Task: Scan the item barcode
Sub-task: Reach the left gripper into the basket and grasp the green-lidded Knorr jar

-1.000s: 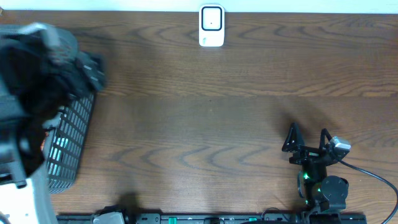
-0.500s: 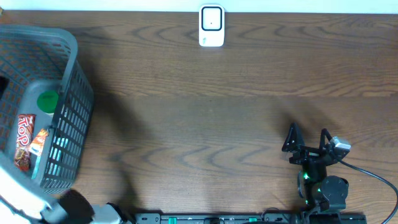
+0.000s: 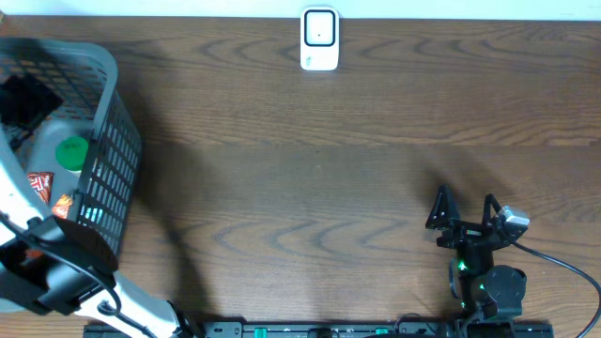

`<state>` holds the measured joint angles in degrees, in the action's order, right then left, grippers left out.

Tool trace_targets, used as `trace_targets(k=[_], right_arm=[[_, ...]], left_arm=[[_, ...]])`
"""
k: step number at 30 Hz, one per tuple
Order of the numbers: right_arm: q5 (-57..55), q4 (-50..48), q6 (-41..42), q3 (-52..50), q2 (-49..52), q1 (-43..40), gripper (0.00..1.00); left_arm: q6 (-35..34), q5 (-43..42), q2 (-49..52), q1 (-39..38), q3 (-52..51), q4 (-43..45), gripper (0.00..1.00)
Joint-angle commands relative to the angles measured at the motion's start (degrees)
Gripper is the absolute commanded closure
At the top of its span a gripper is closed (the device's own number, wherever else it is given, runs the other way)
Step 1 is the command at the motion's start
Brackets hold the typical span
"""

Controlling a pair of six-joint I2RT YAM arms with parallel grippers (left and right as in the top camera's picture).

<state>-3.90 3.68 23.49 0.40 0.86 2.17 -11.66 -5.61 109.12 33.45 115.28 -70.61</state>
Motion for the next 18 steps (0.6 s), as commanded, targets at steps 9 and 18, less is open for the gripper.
trace_targets(k=[9, 18], right_arm=[[-0.5, 0.2, 0.1, -0.1, -0.2, 0.2, 0.01], [-0.5, 0.2, 0.0, -0.1, -0.2, 0.2, 0.01]], left_arm=[[7.0, 0.7, 8.2, -0.1, 0.1, 0.0, 0.13], [6.9, 0.8, 12.0, -0.1, 0.0, 0.0, 0.14]])
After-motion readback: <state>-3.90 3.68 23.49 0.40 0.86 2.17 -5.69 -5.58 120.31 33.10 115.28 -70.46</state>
